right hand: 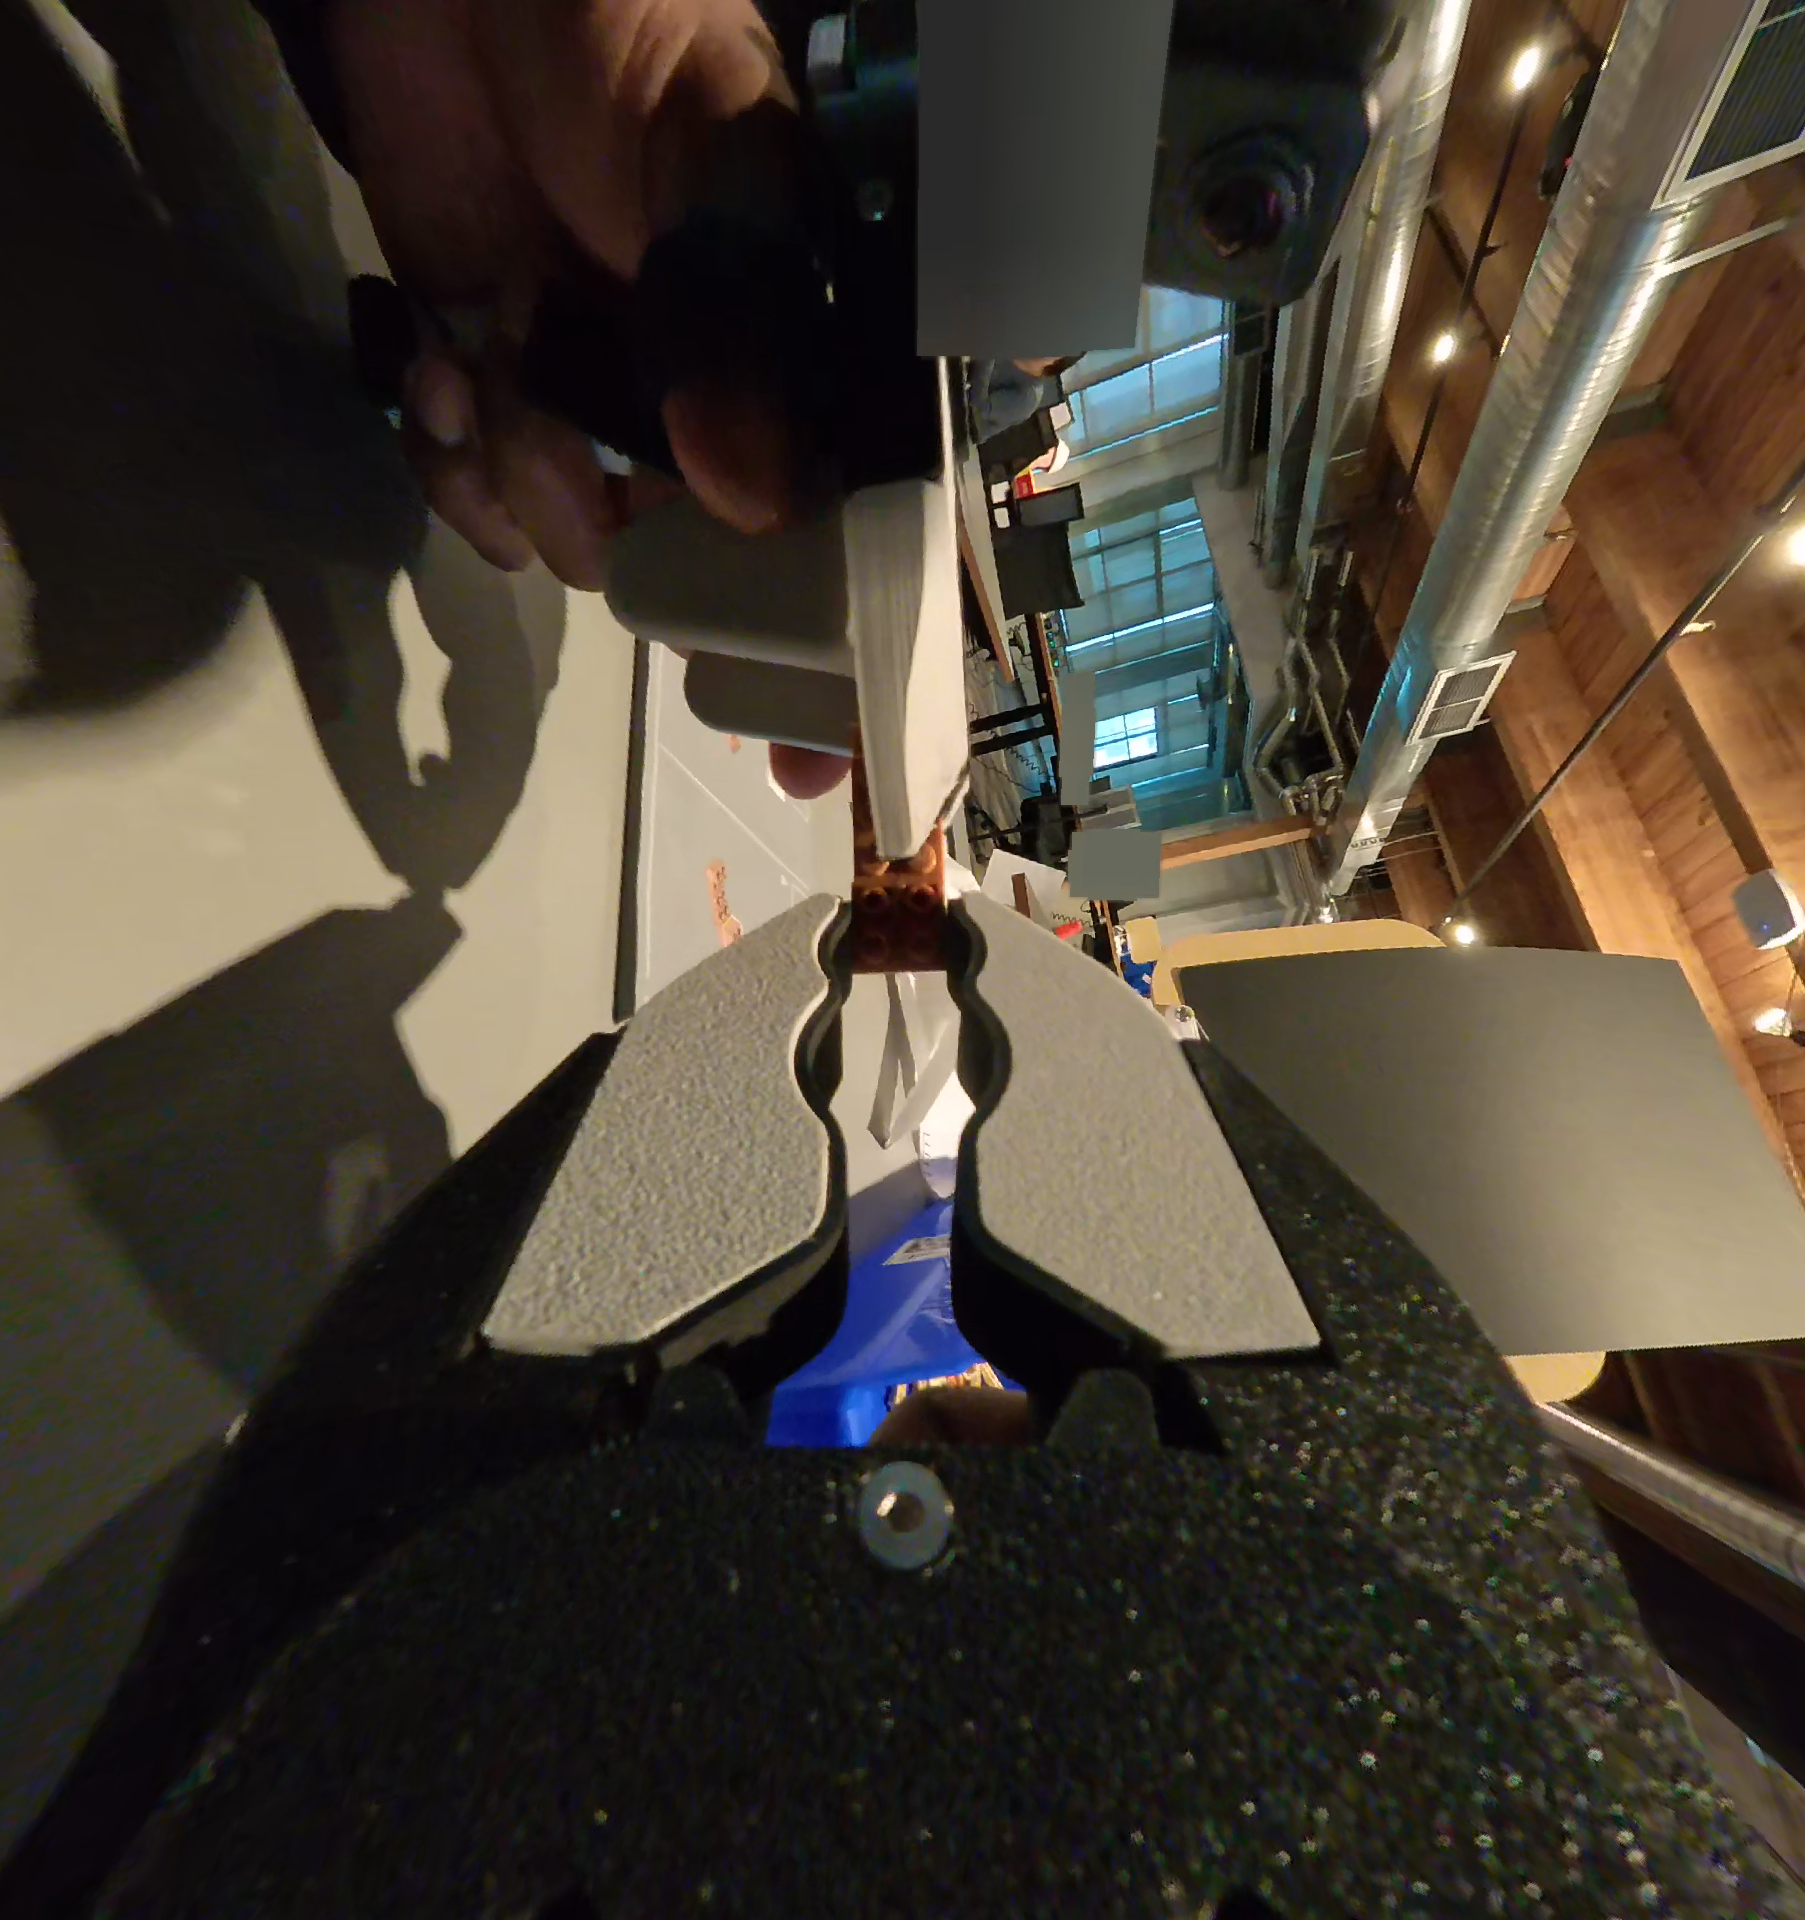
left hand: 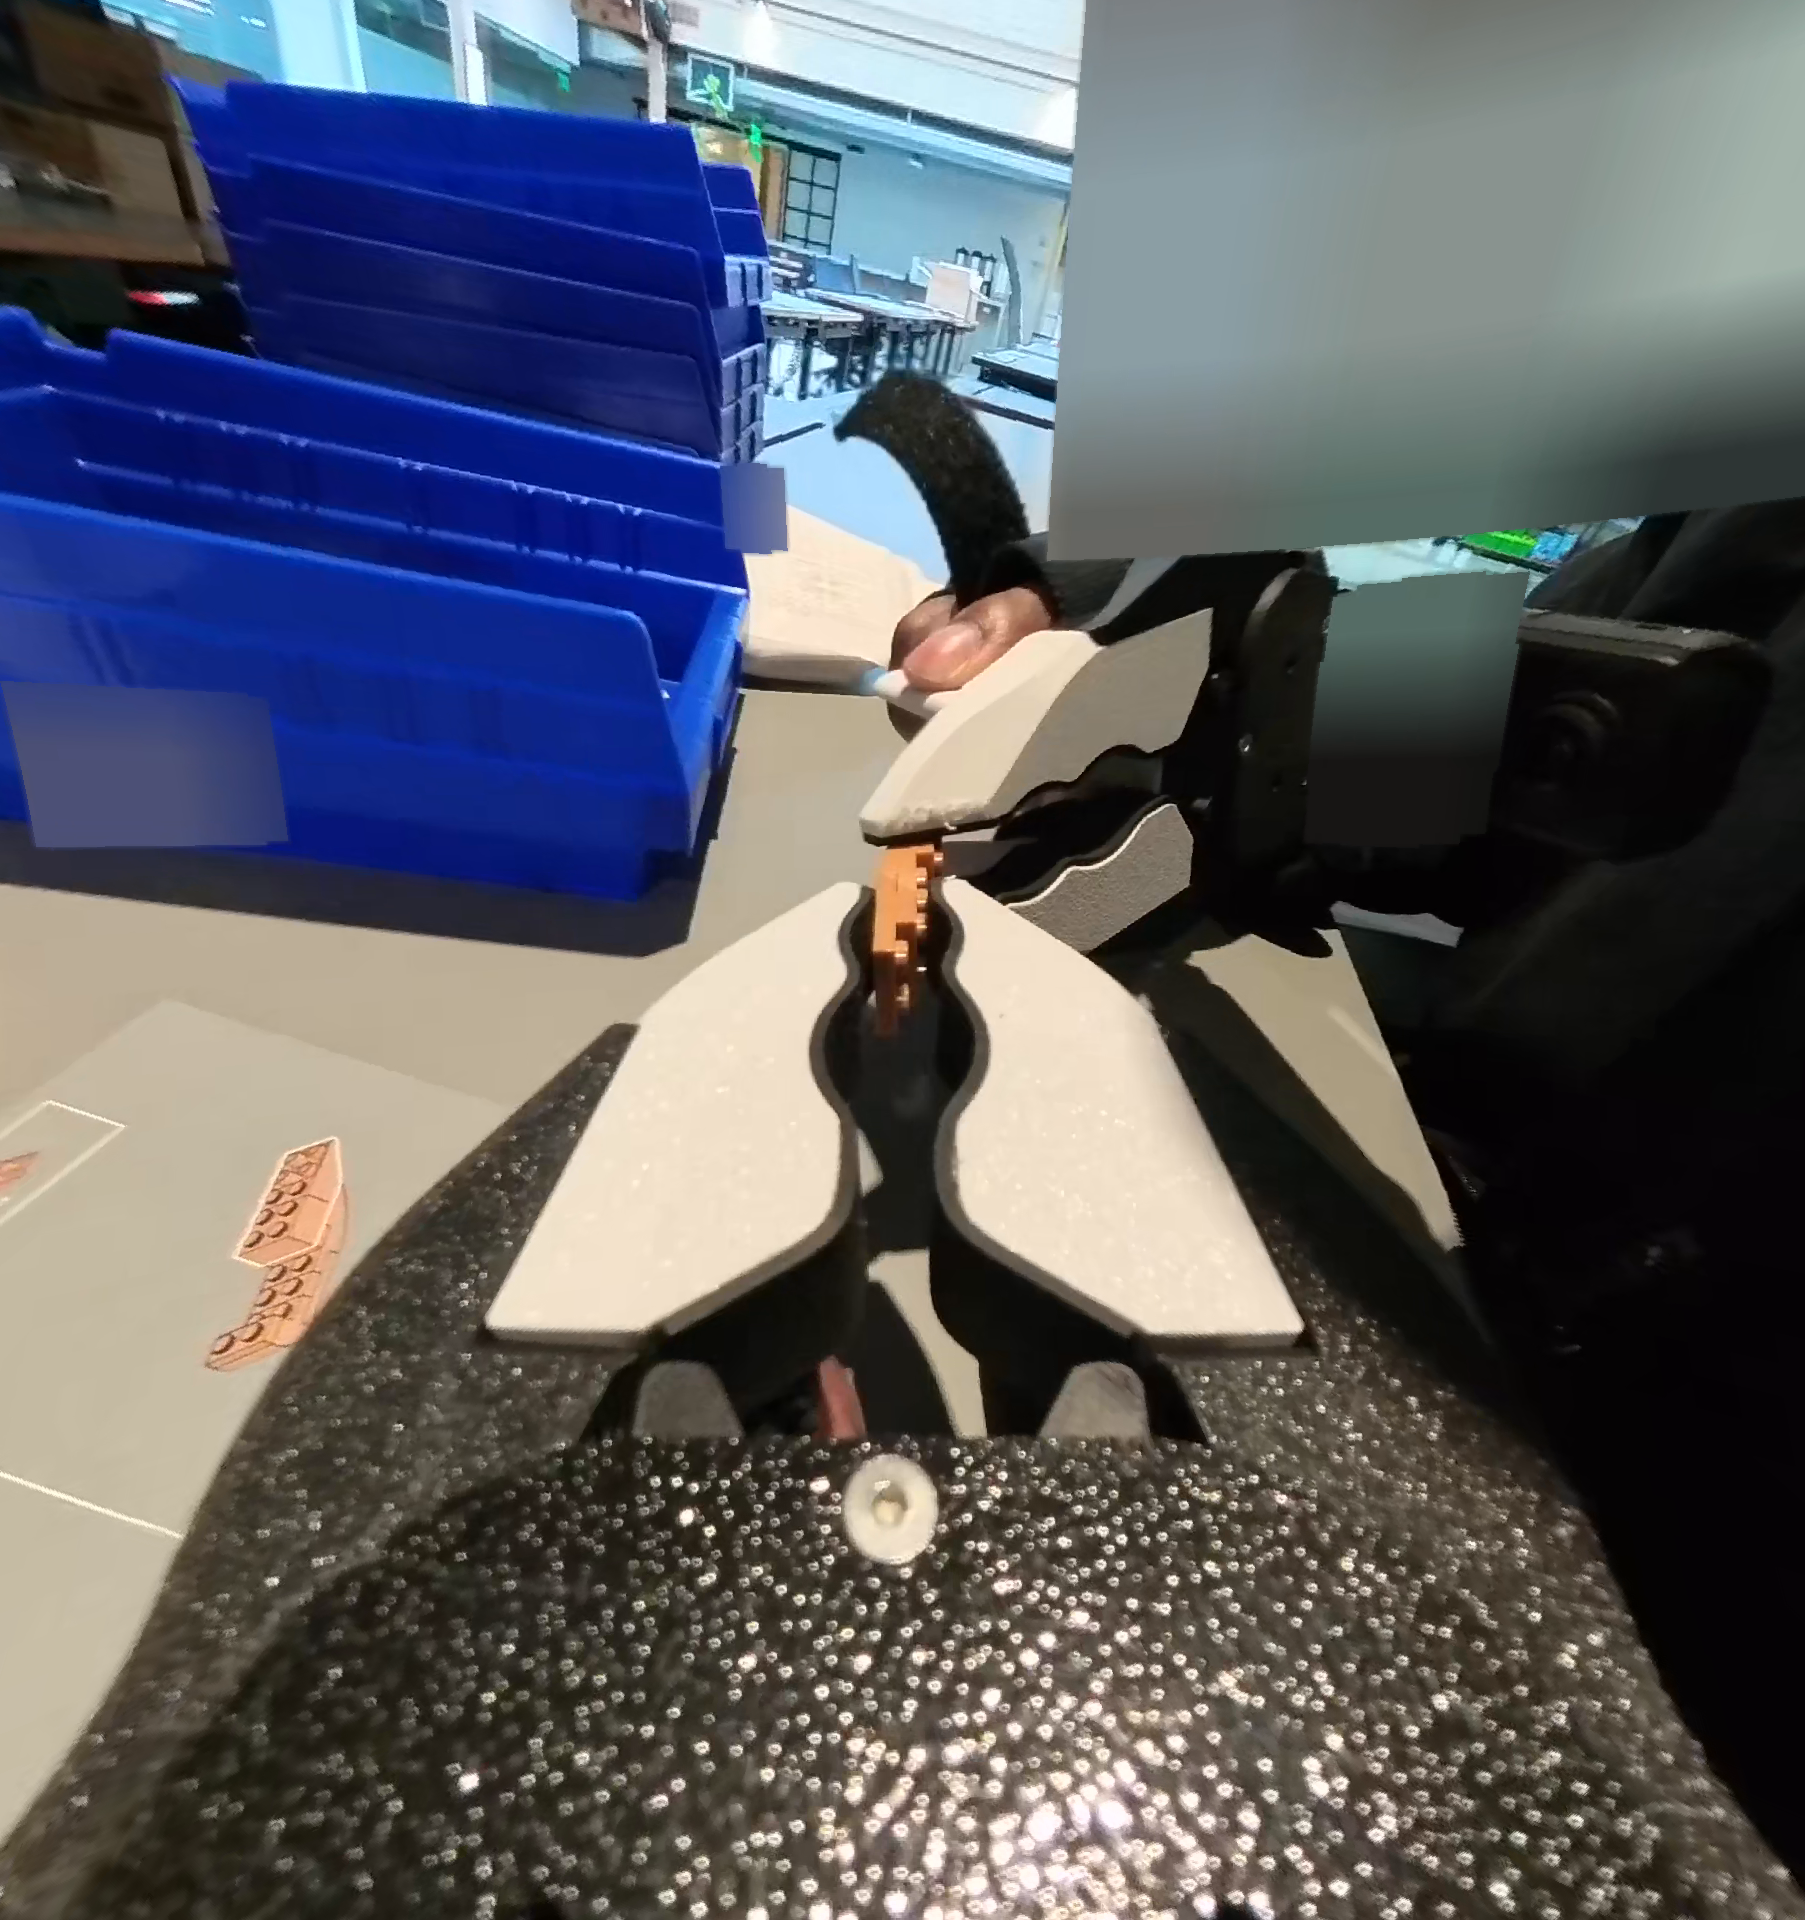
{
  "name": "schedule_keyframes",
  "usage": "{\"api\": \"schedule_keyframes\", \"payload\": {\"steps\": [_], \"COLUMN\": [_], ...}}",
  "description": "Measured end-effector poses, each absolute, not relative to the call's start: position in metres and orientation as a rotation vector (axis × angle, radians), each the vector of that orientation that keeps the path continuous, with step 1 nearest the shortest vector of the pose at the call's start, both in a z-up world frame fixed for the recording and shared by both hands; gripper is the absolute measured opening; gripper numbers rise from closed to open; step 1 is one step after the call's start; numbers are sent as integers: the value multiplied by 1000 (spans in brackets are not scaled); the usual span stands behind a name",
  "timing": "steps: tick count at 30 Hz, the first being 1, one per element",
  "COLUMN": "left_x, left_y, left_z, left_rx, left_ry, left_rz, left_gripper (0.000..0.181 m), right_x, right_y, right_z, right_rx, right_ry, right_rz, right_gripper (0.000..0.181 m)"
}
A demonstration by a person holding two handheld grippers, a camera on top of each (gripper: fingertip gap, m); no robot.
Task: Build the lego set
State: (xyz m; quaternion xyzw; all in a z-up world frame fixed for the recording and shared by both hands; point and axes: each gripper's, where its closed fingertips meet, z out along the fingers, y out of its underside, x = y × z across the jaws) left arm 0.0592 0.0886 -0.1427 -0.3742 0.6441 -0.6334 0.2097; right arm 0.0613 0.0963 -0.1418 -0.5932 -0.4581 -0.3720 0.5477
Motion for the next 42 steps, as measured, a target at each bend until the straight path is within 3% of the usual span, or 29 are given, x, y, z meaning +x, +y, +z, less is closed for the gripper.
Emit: {"api": "schedule_keyframes", "payload": {"steps": [7, 11, 14, 27, 42], "left_x": [60, 63, 61, 48, 47], "left_y": [90, 98, 106, 114, 113], "left_z": [-145, -147, -142, -161, -160], "left_rx": [-1101, -1074, -1011, -742, -739], "left_ry": [1813, 1805, 1773, 1854, 1861], "left_rz": [-1788, -1698, -1682, -1305, -1341], "left_gripper": [9, 56, 63, 57, 43], "right_x": [63, 66, 70, 38, 44], "right_y": [98, 97, 95, 81, 80], "right_z": [-145, -148, -151, -230, -233], "right_rx": [-1451, -1518, -1568, -2053, -2146], "right_ry": [-1069, -1032, -1013, -1012, -900], "right_rz": [-821, -728, -657, 100, 263], "right_gripper": [16, 16, 16, 16, 16]}}
